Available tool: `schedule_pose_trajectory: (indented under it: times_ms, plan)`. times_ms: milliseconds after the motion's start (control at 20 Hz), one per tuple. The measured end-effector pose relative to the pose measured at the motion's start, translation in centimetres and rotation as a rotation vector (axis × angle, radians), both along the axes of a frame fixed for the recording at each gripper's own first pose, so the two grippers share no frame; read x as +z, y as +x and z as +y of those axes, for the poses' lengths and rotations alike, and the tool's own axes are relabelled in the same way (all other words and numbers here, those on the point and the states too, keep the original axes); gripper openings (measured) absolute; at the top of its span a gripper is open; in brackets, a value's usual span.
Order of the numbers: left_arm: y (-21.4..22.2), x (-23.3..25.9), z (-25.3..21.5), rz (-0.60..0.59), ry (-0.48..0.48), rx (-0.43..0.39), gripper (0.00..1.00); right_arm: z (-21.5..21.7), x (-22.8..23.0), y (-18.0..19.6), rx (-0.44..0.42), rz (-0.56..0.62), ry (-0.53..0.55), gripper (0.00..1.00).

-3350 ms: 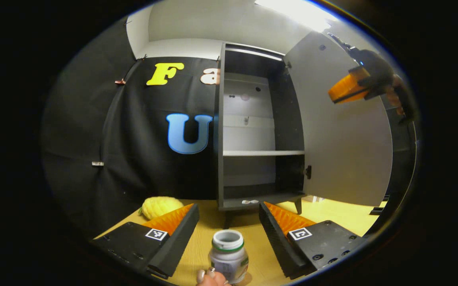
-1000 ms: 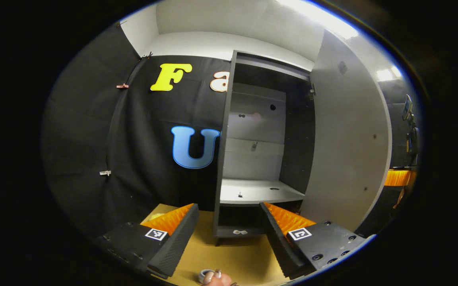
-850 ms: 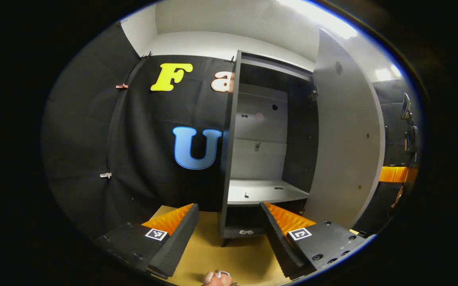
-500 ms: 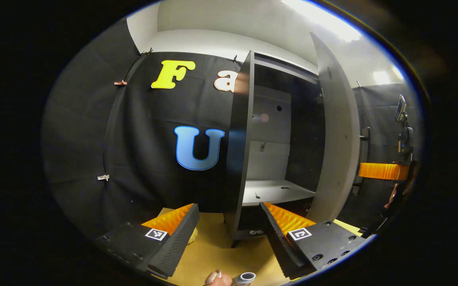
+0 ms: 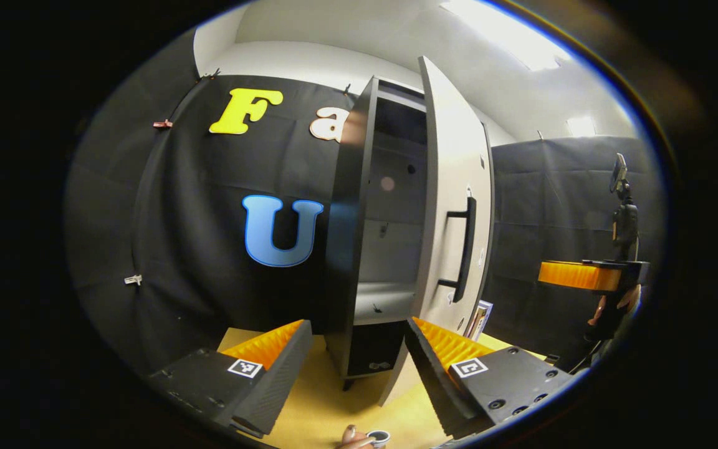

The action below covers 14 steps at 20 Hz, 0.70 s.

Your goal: Open the cabinet door with the right hand, grasp the bottle in the cabinet with the left hand and place it on the coaster, then close the cabinet door with the right hand.

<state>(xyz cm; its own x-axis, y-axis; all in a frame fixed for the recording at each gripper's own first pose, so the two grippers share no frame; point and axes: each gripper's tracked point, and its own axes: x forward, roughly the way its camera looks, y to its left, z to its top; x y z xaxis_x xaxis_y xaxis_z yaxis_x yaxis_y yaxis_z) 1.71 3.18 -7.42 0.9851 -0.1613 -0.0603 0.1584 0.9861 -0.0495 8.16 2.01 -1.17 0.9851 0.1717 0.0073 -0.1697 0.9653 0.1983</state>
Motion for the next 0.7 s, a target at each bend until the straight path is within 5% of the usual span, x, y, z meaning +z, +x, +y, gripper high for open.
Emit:
schedule_pose_trajectory:
  times_ms: [700]
  plan:
    - [2.5,1.6,-8.4,-0.041,0.034,0.066,0.94,-8.2,-1.1,3.6,-0.066,-0.004,-0.015,0.82]
